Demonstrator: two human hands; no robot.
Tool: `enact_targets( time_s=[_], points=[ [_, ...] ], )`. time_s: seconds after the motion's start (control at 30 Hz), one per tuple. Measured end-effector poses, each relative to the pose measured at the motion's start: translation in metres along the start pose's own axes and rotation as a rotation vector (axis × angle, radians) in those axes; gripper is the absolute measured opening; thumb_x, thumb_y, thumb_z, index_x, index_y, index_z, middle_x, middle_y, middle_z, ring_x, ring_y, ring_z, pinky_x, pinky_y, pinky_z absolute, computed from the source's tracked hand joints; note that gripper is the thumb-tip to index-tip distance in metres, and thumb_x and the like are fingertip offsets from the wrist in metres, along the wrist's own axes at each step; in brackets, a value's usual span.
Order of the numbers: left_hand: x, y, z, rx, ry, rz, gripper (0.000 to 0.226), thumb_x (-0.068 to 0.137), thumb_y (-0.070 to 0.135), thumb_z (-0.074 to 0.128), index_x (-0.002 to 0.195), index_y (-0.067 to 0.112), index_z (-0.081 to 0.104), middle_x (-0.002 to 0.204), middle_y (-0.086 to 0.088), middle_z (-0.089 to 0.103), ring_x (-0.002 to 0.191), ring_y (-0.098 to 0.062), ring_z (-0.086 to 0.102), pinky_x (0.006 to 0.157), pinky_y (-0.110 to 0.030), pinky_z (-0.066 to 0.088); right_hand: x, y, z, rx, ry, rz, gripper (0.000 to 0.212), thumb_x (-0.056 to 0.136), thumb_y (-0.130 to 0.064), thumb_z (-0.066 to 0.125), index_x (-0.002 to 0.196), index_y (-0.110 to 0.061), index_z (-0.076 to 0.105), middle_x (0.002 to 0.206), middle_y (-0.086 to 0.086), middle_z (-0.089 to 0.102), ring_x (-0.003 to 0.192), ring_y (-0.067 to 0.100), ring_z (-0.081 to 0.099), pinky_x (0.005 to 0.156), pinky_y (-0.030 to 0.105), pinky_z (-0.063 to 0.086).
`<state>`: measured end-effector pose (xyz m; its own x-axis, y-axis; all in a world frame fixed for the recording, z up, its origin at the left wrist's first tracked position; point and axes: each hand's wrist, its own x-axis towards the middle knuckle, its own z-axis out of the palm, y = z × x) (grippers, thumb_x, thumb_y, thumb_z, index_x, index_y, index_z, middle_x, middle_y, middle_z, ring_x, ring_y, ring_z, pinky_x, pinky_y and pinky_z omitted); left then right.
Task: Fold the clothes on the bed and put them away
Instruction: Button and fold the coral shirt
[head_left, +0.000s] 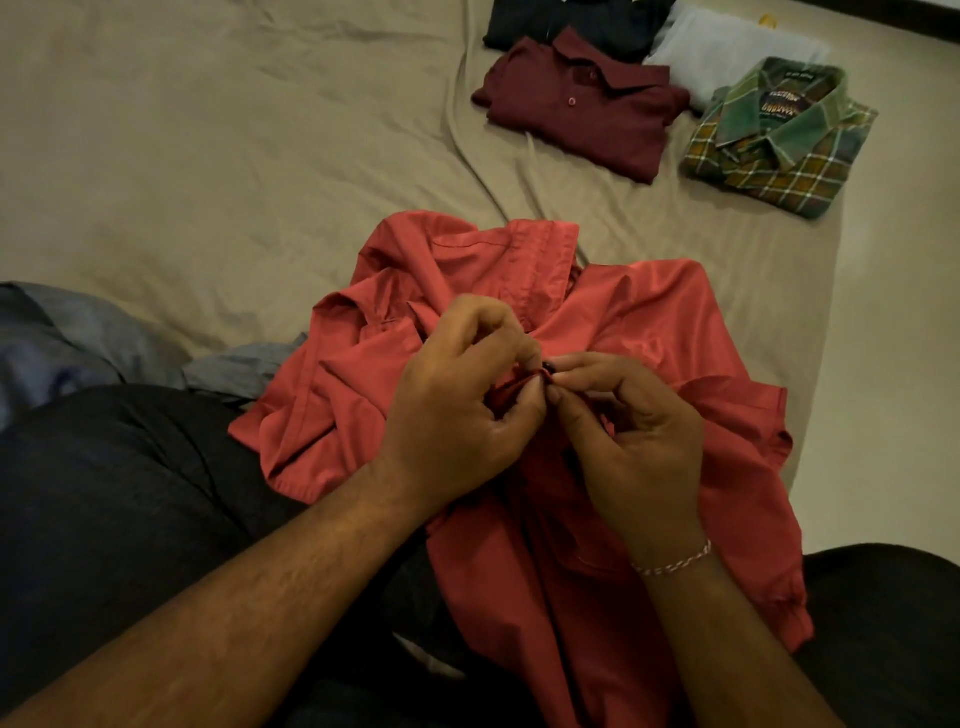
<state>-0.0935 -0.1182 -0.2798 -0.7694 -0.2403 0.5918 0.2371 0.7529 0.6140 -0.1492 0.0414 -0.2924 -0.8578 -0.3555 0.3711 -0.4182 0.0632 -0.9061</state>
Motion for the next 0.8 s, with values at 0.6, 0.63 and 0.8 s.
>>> enact_targets(
  time_s=[0.6, 0.63, 0.8],
  points=[
    [0.041, -0.032, -0.061, -0.089, -0.623, -0.001, 0.005, 0.090, 0.024, 0.073, 0.094, 0.023, 0.077, 0.085, 0.008, 0.075, 0.079, -0.008, 0.071, 0.072, -0.037, 0.055, 0.027, -0.010, -0.051, -0.131, -0.433, 0.240, 0.012, 0.078, -0.030, 0.080, 0.076, -0.021, 0.074, 0.069, -0.005, 0.072, 0.061, 0.004, 0.062, 0.056, 0.021, 0.048],
    [0.043, -0.034, -0.066, -0.105, -0.626, -0.010, 0.007, 0.090, 0.020, 0.073, 0.096, 0.021, 0.077, 0.090, 0.009, 0.075, 0.085, -0.006, 0.071, 0.077, -0.035, 0.056, 0.028, -0.009, -0.055, -0.126, -0.452, 0.249, 0.008, 0.081, -0.026, 0.080, 0.077, -0.022, 0.074, 0.070, -0.007, 0.071, 0.063, 0.002, 0.061, 0.058, 0.019, 0.047],
    [0.050, -0.049, -0.089, 0.051, -0.555, 0.092, 0.011, 0.091, 0.016, 0.068, 0.100, 0.017, 0.075, 0.091, 0.022, 0.064, 0.086, 0.007, 0.060, 0.078, -0.022, 0.048, 0.036, -0.014, -0.075, -0.135, -0.334, 0.283, 0.009, 0.086, -0.010, 0.079, 0.080, -0.016, 0.075, 0.069, -0.003, 0.068, 0.065, 0.005, 0.057, 0.059, 0.020, 0.045]
  ],
)
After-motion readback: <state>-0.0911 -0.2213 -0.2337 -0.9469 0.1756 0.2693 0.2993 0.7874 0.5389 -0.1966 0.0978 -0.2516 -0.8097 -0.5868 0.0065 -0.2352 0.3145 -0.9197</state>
